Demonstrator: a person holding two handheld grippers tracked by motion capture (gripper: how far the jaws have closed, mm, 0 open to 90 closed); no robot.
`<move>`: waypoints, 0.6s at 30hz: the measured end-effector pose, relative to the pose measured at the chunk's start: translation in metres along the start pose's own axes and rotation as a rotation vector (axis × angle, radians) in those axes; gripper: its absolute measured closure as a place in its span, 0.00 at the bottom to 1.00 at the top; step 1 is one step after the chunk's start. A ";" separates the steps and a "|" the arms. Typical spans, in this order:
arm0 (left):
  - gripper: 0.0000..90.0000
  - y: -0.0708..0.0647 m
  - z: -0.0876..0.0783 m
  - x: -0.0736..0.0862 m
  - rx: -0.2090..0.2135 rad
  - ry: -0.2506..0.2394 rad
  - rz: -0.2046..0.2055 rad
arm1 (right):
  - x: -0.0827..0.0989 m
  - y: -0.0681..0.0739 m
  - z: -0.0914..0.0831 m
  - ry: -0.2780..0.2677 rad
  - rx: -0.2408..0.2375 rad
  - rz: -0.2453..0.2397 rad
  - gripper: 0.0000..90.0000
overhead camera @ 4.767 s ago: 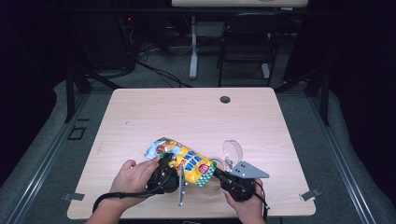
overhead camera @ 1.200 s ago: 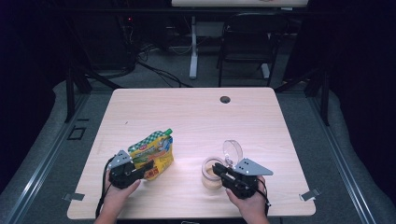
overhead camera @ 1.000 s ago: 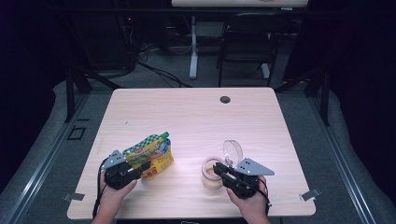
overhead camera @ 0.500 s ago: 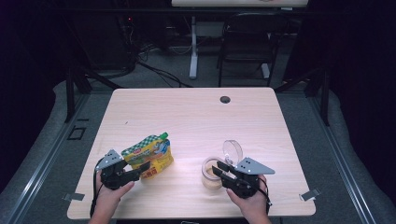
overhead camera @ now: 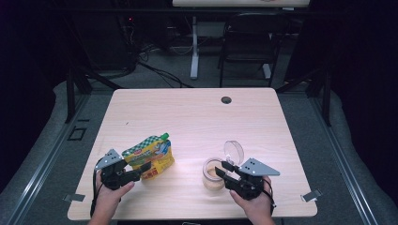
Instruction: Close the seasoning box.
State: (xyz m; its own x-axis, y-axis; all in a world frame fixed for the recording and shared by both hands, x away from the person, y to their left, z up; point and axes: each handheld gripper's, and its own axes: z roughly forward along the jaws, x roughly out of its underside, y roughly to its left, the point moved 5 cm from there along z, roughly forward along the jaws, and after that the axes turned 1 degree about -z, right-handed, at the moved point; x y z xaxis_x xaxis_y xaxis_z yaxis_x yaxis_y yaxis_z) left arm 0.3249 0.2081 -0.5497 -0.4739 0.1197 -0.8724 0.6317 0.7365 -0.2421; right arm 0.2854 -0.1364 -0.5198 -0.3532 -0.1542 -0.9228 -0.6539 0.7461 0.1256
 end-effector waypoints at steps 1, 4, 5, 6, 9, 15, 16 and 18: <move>0.44 0.000 0.000 0.000 0.002 0.000 0.001 | -0.001 -0.001 -0.001 0.000 0.002 0.001 0.72; 0.44 0.000 0.000 -0.001 0.004 -0.008 -0.011 | -0.002 -0.003 -0.004 -0.009 0.009 0.006 0.73; 0.44 0.001 -0.001 -0.001 0.002 -0.002 -0.011 | -0.003 -0.004 -0.005 -0.010 0.011 0.004 0.73; 0.44 0.001 -0.001 -0.001 -0.001 -0.002 -0.011 | -0.003 -0.004 -0.006 -0.018 0.012 0.011 0.74; 0.44 0.001 0.000 -0.001 -0.007 0.006 -0.003 | -0.005 -0.006 -0.010 -0.024 0.019 0.011 0.75; 0.45 -0.001 0.001 -0.001 -0.014 0.016 0.017 | -0.008 -0.009 -0.016 -0.033 0.035 0.016 0.77; 0.45 -0.001 0.001 -0.001 -0.014 0.017 0.018 | -0.008 -0.011 -0.017 -0.026 0.040 0.015 0.77; 0.45 -0.001 0.001 -0.002 -0.014 0.013 0.018 | -0.009 -0.012 -0.019 -0.033 0.040 0.023 0.79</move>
State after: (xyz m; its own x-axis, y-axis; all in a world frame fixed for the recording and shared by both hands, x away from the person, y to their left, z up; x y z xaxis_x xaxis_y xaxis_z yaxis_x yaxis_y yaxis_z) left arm 0.3259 0.2067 -0.5482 -0.4709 0.1414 -0.8708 0.6312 0.7436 -0.2206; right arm 0.2835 -0.1561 -0.5065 -0.3450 -0.1159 -0.9314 -0.6181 0.7749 0.1325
